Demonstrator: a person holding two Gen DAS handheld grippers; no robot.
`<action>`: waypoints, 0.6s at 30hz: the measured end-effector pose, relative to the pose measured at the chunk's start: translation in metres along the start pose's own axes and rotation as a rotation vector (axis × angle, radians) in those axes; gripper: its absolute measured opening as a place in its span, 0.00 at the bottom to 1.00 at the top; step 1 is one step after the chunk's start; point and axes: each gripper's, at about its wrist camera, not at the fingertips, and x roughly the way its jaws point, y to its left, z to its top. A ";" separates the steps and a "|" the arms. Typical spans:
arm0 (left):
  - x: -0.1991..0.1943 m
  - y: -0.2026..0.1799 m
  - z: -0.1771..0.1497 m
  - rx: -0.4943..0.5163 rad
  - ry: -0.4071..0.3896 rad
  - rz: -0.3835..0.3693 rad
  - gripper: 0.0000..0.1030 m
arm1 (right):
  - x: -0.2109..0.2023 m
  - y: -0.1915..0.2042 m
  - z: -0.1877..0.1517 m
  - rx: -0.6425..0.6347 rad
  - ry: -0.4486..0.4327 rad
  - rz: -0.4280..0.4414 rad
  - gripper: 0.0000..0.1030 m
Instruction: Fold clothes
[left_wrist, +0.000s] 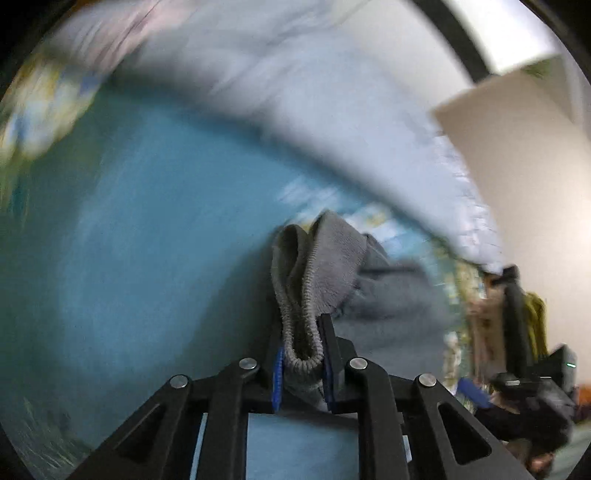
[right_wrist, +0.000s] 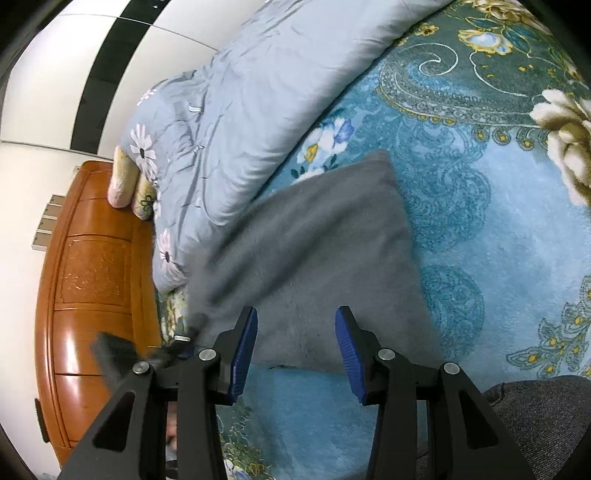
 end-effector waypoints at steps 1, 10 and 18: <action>0.005 0.010 -0.004 -0.036 0.013 -0.017 0.19 | 0.003 0.000 0.001 0.002 0.011 -0.018 0.44; -0.026 0.005 -0.006 0.030 -0.015 -0.049 0.27 | 0.044 0.005 0.021 -0.048 0.111 -0.216 0.44; -0.020 -0.035 0.013 0.261 -0.030 0.000 0.54 | 0.065 0.005 0.025 -0.052 0.210 -0.272 0.44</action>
